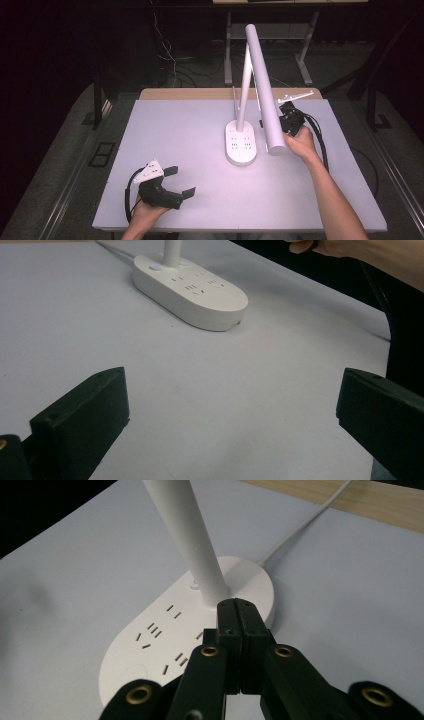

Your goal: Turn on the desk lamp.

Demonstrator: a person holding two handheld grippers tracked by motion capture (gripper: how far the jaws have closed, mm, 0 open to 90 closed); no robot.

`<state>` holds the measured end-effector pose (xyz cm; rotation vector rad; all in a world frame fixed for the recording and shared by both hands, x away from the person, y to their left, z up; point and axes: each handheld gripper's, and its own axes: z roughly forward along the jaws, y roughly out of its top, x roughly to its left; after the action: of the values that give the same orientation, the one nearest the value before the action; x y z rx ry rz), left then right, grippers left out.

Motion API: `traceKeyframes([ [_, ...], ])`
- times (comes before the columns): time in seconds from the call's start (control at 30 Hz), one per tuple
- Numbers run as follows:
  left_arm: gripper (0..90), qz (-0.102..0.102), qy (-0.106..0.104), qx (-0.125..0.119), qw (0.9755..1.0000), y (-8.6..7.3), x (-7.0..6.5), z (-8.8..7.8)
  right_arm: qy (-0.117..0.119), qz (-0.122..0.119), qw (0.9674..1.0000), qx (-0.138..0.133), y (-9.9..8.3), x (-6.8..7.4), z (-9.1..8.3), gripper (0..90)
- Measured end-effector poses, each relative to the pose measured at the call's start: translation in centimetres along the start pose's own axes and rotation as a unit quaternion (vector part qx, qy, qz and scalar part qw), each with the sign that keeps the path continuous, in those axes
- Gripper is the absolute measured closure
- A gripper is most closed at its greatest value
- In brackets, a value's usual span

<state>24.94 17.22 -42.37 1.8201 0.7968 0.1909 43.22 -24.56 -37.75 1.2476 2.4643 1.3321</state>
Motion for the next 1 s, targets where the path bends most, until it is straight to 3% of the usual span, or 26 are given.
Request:
traceKeyframes([
  [0.27, 0.0, 0.000, -0.001, 0.000, 1.0000, 0.0, 0.0, 0.0, 0.000, -0.001, 1.0000, -0.009, -0.7, 0.6, -2.1, 79.0],
  [0.47, 0.0, 0.000, -0.002, -0.001, 1.0000, 0.0, -0.1, 0.1, -0.007, 0.008, 0.9997, -0.024, -1.8, 1.4, -3.8, 59.0],
  [0.67, 0.0, 0.001, -0.003, 0.000, 1.0000, 0.0, -0.2, 0.2, -0.025, 0.020, 0.9986, -0.042, -3.5, 2.4, -5.1, 31.1],
  [0.73, 0.0, 0.000, -0.003, 0.000, 1.0000, 0.0, -0.2, 0.2, -0.015, 0.020, 0.9989, -0.040, -4.2, 2.7, -5.4, 15.0],
  [0.8, 0.0, 0.000, -0.003, 0.000, 1.0000, 0.0, -0.2, 0.2, -0.013, 0.022, 0.9988, -0.041, -4.8, 3.0, -5.8, 11.1],
  [0.87, 0.0, 0.000, -0.002, 0.000, 1.0000, 0.0, -0.2, 0.3, -0.009, 0.025, 0.9987, -0.043, -5.4, 3.2, -6.1, 0.2],
  [1.0, 0.0, 0.003, -0.004, 0.002, 1.0000, 0.0, -0.3, 0.4, -0.009, 0.023, 0.9987, -0.045, -6.6, 3.9, -6.8, 0.5],
])
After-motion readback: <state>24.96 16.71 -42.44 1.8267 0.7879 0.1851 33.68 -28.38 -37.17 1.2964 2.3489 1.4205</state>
